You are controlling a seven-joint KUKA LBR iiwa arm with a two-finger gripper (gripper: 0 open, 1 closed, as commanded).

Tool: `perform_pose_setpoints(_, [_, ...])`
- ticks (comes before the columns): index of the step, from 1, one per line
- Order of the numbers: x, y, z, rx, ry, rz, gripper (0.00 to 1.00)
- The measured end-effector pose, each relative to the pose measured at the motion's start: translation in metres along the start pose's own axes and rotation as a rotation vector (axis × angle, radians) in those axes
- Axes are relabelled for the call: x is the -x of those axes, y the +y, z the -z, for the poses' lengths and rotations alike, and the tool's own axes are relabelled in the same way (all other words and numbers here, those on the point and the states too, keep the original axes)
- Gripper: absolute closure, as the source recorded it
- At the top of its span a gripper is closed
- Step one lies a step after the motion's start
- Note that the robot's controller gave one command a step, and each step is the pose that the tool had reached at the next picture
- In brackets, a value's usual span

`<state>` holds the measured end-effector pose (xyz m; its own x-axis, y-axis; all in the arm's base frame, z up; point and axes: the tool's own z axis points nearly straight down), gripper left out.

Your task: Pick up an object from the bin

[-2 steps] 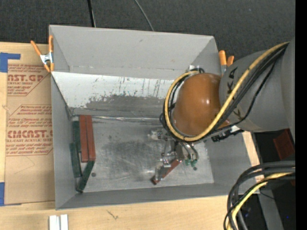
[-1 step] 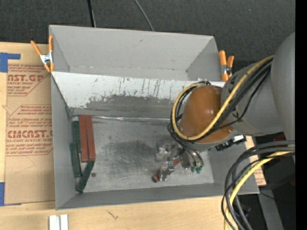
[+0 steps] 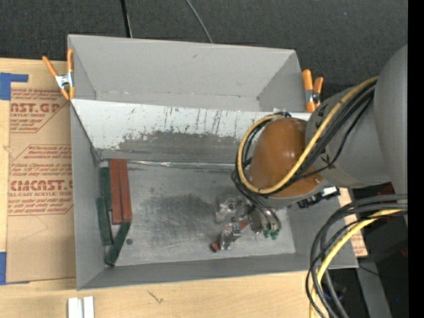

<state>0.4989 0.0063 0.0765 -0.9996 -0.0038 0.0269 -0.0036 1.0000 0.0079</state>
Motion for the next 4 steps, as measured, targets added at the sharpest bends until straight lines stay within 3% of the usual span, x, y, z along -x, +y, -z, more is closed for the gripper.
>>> perform_pose_setpoints(1, [0.000,0.008,0.146,-0.008,-0.029,0.078,1.00])
perform_pose_setpoints(2, [-0.001,0.008,0.145,-0.008,-0.028,0.078,0.00])
perform_pose_setpoints(3, [-0.001,0.008,0.145,-0.008,-0.028,0.078,0.00])
perform_pose_setpoints(4, [0.003,-0.004,0.092,-0.008,-0.035,0.081,0.00])
